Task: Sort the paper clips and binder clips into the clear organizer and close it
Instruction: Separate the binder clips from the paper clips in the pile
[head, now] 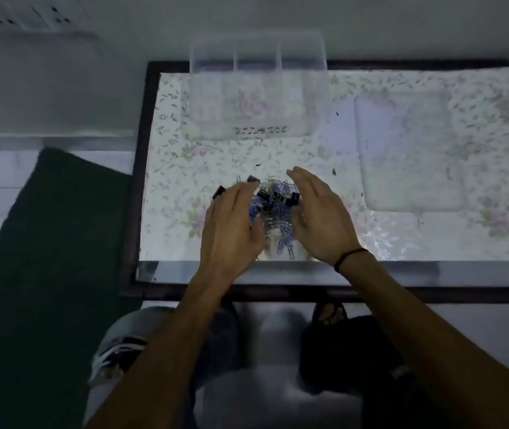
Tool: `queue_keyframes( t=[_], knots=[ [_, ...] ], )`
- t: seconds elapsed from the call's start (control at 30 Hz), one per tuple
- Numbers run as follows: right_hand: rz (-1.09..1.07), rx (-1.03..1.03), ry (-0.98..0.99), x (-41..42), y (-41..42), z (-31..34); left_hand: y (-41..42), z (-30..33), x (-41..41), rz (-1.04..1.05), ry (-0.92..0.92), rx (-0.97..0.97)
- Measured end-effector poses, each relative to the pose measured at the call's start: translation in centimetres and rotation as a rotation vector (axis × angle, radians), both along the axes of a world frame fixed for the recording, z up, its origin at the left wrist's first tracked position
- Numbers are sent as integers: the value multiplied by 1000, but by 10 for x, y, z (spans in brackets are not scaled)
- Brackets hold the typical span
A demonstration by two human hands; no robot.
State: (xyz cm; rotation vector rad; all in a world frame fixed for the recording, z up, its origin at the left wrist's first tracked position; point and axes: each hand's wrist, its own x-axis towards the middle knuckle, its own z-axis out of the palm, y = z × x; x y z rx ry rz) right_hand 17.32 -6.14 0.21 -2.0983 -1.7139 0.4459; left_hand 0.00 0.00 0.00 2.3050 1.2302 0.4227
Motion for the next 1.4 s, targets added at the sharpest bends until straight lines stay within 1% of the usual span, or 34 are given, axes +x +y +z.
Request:
queue_keyframes(
  t=[0.13,0.2,0.27,0.4,0.5,0.6,0.73,0.8,0.93,1.0,1.13,1.27,1.4],
  knots=[
    [-51,62,-27,4,3,-18,9,-17,-2,-79,22,87],
    [-79,77,-32,1,3,-22,16,-10,0,-108,17,133],
    [-78,68,-33,-5,0,-17,16,0,-6,-79,-17,160],
    [-19,-65,-56,-9,-8,1,13,15,-17,-42,-16,114],
    [-28,-169,-71,2,1,14,33,24,-10,-25,77,79],
    [-66,-200,-85,14,18,25,51,28,7,-43,132,103],
    [-23,-318,-103,25,35,23,68,8,22,-27,223,43],
    [-19,-341,-105,29,42,19,72,-3,29,-54,269,18],
    [13,-338,-124,22,49,8,77,-15,40,-89,308,15],
    [62,-325,-157,15,51,2,78,-21,42,-135,335,21],
    [135,-324,-239,6,52,-6,71,-30,43,-209,435,70],
    [139,-294,-305,3,53,-10,75,-35,42,-182,412,109],
    [131,-295,-265,7,51,-7,78,-32,41,-167,414,87]
  ],
)
